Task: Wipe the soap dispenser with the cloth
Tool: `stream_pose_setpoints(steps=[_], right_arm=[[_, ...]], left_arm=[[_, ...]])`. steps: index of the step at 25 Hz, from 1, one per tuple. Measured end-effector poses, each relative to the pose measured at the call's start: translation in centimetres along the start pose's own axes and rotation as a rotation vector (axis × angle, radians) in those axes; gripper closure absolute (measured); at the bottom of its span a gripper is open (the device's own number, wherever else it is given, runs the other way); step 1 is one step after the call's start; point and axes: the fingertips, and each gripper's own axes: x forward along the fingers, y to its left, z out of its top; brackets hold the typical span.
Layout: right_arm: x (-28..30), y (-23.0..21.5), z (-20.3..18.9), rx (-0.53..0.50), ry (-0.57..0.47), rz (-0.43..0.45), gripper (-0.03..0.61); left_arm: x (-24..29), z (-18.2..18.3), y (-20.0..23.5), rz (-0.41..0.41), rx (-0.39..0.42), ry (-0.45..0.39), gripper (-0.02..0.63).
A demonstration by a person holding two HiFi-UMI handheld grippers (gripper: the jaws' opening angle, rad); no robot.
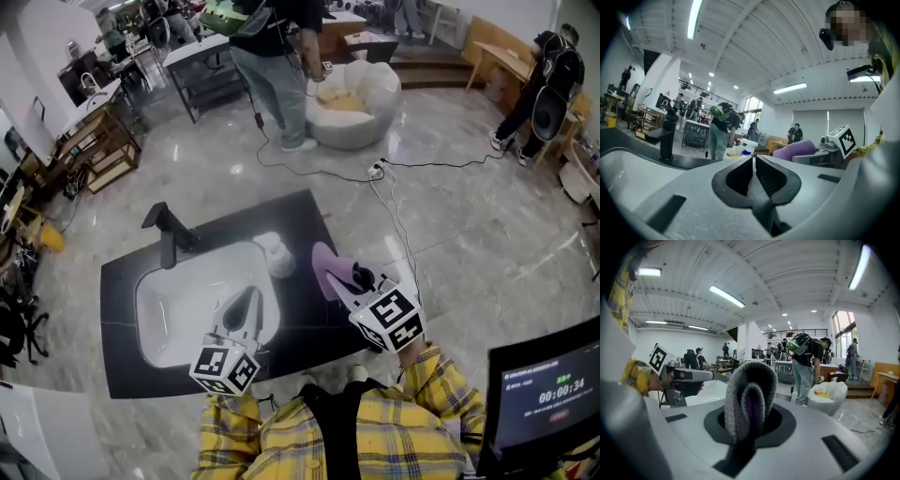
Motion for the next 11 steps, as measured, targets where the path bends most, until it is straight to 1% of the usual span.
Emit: stream_pose_setpoints(steps=[6, 11], right_arm=[[-0.1, -0.7, 0.8, -0.007, -0.005, 0.003, 0.535], [0.2, -1.0, 0.6, -0.004, -0.004, 0.001, 0.535]], left_arm=[[0.8, 0.9, -0.4, -0.002, 0.0, -0.012, 0.606], [1.3, 0.7, -0.4, -0.006, 0.007, -0.007, 0.606]])
